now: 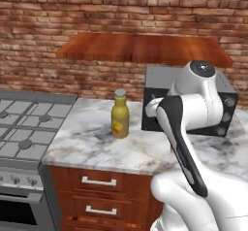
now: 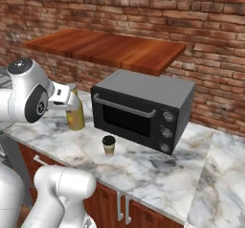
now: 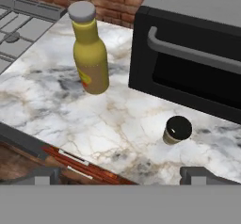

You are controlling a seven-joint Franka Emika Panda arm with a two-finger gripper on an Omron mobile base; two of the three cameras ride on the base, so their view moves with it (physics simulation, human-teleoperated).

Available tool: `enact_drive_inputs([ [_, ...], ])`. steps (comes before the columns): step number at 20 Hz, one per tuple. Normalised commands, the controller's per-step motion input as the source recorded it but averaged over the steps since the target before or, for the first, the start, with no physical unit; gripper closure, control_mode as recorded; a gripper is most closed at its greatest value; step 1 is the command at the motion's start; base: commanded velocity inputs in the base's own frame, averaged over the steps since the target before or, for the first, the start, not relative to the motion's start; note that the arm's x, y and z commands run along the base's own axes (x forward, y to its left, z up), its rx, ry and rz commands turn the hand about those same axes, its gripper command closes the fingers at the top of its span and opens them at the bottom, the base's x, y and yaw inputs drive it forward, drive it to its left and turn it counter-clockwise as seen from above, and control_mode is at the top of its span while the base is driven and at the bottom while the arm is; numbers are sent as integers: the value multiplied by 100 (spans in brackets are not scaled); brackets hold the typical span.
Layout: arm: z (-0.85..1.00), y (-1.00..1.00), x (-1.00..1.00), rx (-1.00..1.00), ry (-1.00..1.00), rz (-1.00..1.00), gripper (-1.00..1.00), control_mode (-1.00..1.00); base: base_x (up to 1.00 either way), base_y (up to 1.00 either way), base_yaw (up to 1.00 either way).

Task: Move the drinks to the dining counter.

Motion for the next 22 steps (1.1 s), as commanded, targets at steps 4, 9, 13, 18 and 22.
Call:
enact_drive_inputs([
  [4,0,0,0,0,0,0,-100,100,86,37,58],
  [9,0,0,0,0,0,0,-100,100,84,42,20],
  [13,0,0,0,0,0,0,-100,100,82,51,7],
  [18,0,0,0,0,0,0,-100,100,77,43,26],
  [22,0,0,0,0,0,0,-100,100,64,37,35],
])
